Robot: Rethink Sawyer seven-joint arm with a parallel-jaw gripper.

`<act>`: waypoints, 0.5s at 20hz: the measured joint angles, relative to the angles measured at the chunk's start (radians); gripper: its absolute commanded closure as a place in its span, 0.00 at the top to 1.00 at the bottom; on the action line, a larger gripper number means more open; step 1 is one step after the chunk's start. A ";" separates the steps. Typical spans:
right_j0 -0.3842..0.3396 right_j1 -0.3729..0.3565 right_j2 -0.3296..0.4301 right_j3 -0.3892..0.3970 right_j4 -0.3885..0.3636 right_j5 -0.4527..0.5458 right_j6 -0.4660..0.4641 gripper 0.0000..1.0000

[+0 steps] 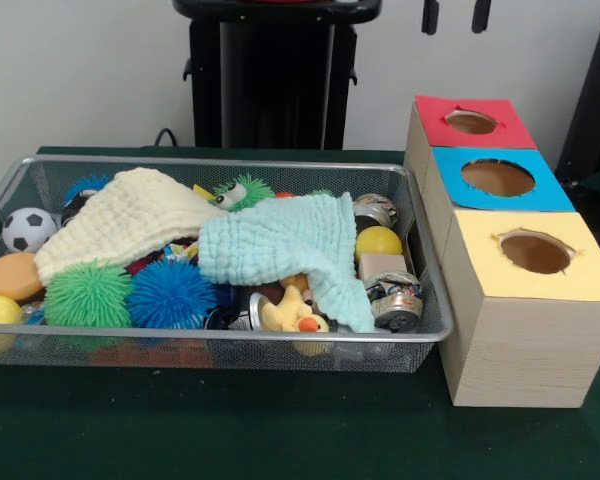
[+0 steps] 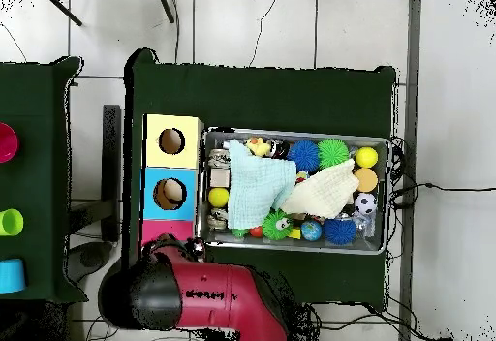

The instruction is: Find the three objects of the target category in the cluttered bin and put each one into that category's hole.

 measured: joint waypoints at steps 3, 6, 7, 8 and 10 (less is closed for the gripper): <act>-0.002 0.034 -0.001 -0.056 0.031 0.003 0.006 1.00; 0.003 0.070 -0.004 -0.111 0.077 0.003 0.020 1.00; 0.012 0.088 -0.011 -0.140 0.092 0.004 0.034 1.00; 0.016 0.096 -0.014 -0.152 0.097 0.005 0.042 1.00; 0.034 0.121 -0.027 -0.194 0.107 0.013 0.072 1.00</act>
